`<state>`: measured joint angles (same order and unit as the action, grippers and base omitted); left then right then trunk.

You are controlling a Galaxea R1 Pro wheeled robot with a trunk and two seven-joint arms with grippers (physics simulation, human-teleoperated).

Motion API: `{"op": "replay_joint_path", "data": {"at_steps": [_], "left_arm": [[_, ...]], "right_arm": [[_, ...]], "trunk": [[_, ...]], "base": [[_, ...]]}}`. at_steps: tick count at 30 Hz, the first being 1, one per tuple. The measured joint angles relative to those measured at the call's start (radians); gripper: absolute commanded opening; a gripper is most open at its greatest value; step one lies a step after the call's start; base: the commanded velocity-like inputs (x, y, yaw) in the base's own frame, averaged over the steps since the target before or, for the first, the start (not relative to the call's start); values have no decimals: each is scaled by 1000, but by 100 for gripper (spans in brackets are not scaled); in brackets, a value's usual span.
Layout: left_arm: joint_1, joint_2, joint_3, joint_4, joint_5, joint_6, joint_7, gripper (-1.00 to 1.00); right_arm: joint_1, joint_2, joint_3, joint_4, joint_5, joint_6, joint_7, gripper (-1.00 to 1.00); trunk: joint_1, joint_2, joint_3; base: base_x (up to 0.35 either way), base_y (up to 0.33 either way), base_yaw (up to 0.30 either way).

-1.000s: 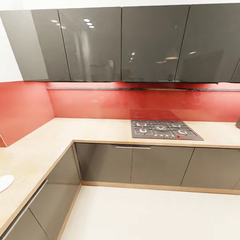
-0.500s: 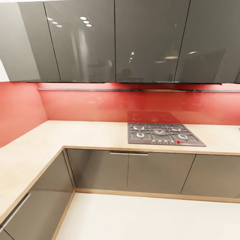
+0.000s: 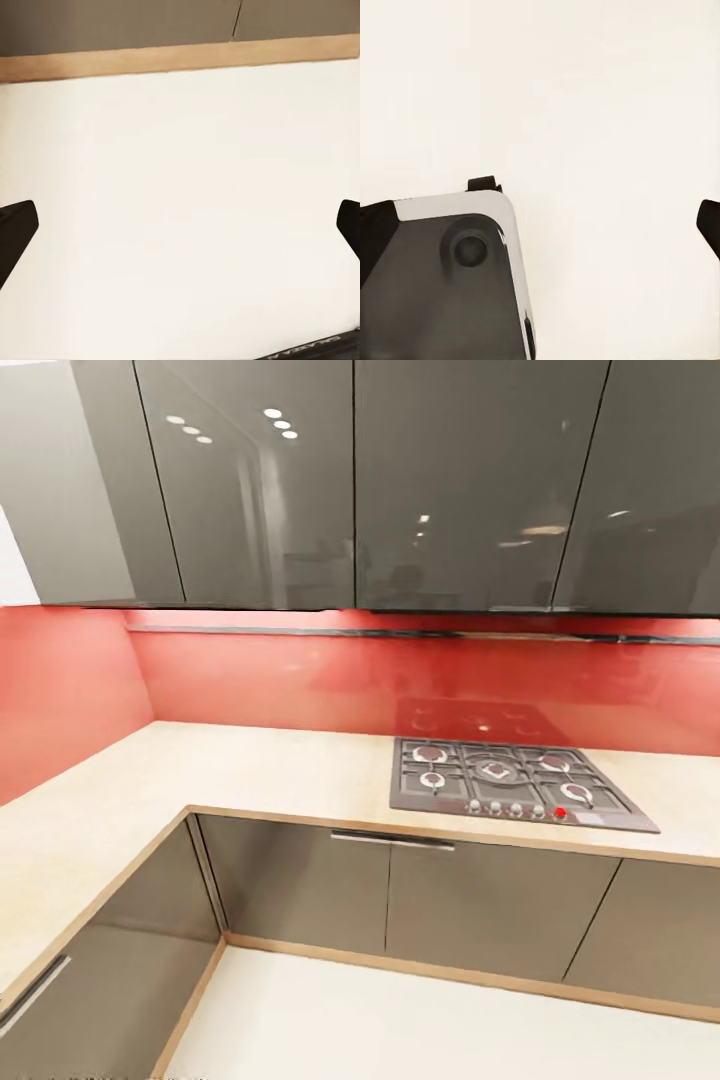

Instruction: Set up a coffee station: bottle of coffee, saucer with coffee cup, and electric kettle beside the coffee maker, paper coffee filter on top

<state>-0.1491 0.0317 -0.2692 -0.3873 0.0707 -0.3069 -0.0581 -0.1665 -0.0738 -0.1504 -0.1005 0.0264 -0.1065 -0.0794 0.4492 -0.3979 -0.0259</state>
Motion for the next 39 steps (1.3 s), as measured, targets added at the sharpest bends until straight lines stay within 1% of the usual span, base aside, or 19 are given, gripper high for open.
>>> {"op": "replay_joint_path", "data": {"at_steps": [20,39], "left_arm": [[0,1,0,0,9,-2,0,100],[0,1,0,0,10,-2,1,100]], "right_arm": [[0,0,0,0,0,0,-1,100],[0,0,0,0,0,0,0,100]], "trunk": [[0,0,0],[0,0,0]], "base": [[12,-261,276],[0,-21,276]]}}
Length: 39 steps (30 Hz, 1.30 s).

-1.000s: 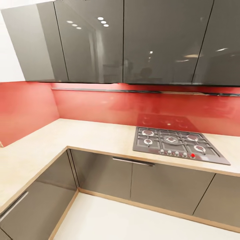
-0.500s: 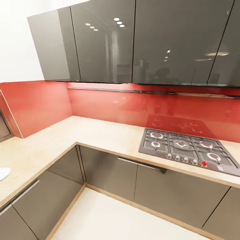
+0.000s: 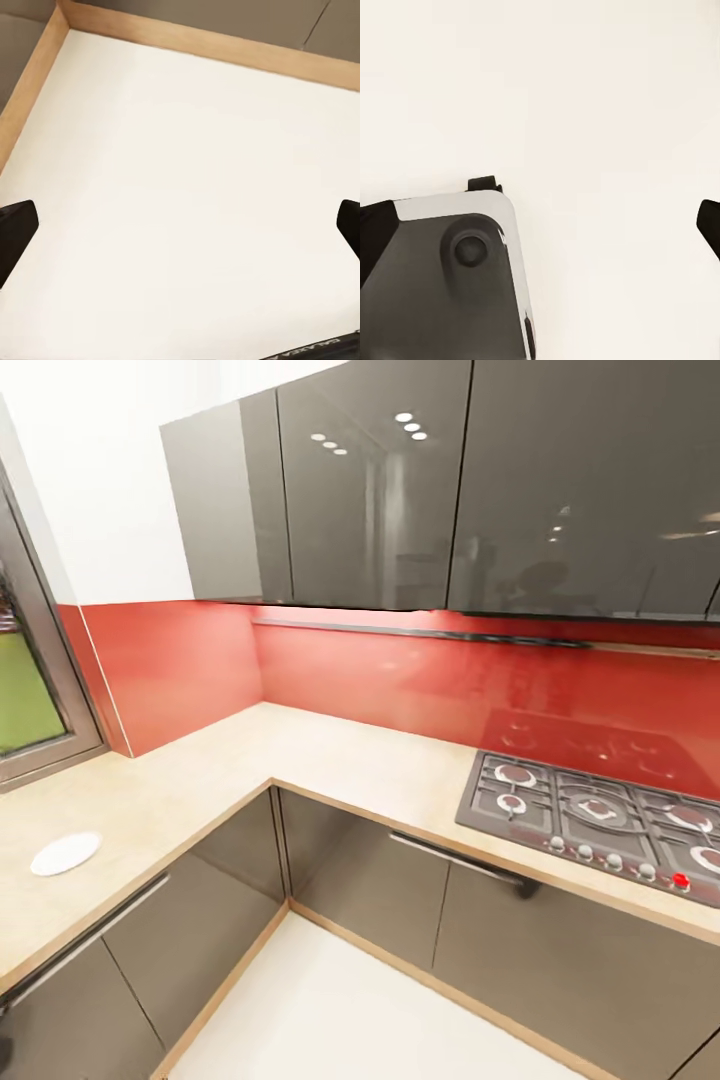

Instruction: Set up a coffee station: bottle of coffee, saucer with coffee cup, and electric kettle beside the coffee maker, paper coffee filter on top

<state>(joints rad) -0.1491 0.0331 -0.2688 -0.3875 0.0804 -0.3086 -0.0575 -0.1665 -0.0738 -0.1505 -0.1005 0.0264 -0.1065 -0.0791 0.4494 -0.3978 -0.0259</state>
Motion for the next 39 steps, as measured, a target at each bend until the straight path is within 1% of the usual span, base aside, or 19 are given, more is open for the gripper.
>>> {"op": "replay_joint_path", "data": {"at_steps": [39], "left_arm": [[0,0,0,0,0,0,0,100]], "right_arm": [[0,0,0,1,0,0,0,100]], "trunk": [[0,0,0]], "base": [[0,0,276]]}}
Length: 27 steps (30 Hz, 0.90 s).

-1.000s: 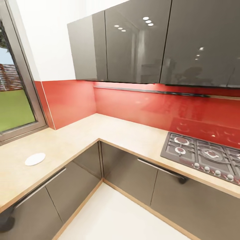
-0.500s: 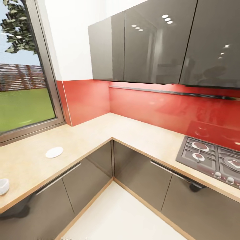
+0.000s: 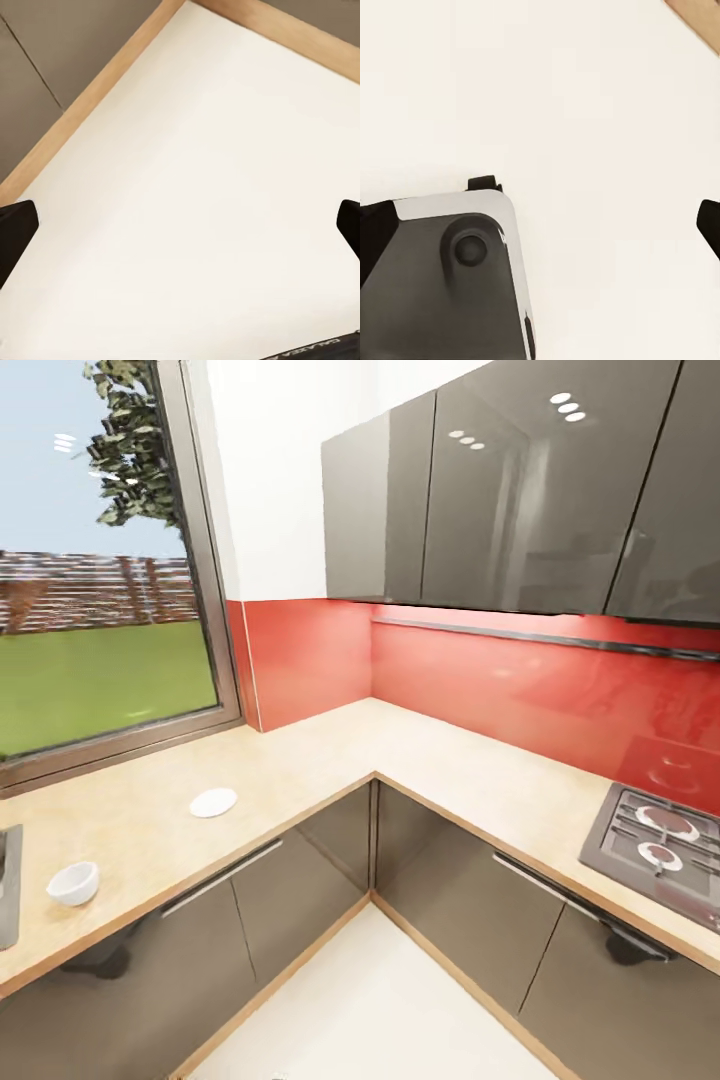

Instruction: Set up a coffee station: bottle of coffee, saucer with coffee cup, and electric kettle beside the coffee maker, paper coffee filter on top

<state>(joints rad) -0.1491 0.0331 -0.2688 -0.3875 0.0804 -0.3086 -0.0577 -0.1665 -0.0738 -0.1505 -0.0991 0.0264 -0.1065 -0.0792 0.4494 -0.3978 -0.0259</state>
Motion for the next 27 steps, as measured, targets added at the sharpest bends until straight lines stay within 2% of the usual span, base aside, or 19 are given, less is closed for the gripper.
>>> {"op": "replay_joint_path", "data": {"at_steps": [27], "left_arm": [[0,0,0,0,0,0,1,100]], "right_arm": [[0,0,0,0,0,0,0,100]], "trunk": [[0,0,0]], "base": [[0,0,276]]}}
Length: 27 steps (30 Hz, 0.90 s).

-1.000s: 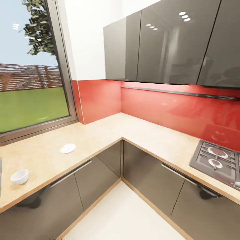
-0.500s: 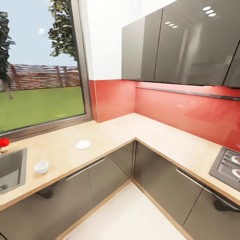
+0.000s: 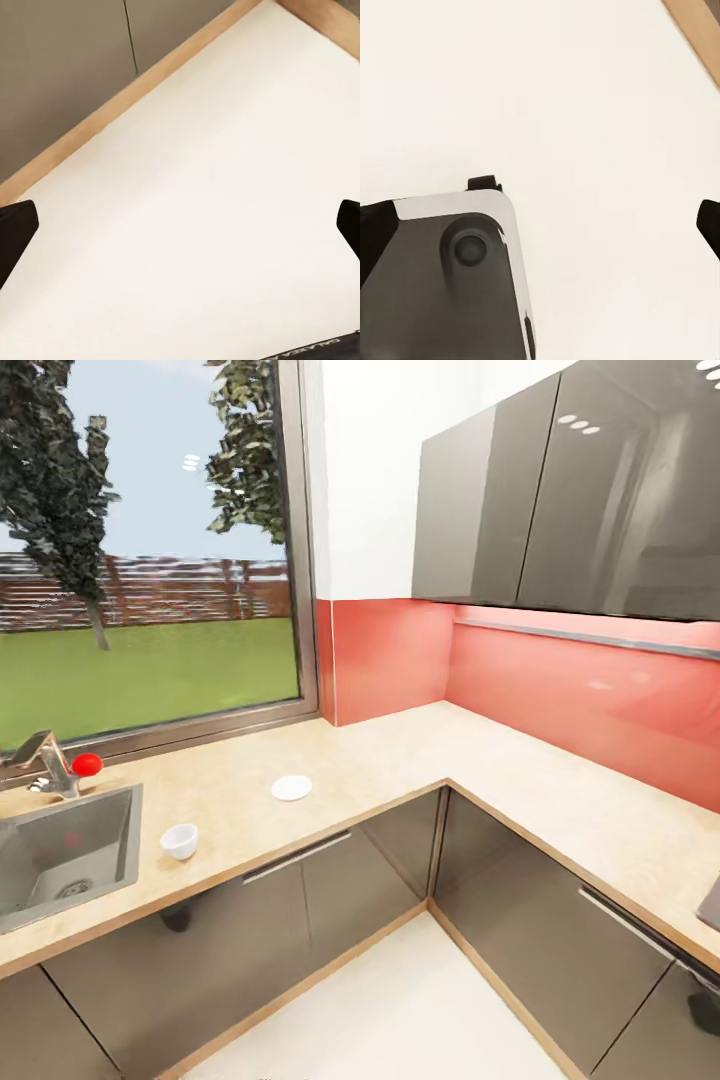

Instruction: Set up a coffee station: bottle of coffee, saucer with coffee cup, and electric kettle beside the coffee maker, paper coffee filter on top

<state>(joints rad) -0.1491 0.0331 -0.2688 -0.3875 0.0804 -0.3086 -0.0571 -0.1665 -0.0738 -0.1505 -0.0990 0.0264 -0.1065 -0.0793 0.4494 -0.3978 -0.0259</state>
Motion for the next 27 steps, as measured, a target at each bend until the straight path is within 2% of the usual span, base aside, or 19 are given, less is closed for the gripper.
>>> {"op": "replay_joint_path", "data": {"at_steps": [27], "left_arm": [[0,0,0,0,0,0,0,100]], "right_arm": [[0,0,0,1,0,0,0,100]], "trunk": [[0,0,0]], "base": [[0,0,277]]}}
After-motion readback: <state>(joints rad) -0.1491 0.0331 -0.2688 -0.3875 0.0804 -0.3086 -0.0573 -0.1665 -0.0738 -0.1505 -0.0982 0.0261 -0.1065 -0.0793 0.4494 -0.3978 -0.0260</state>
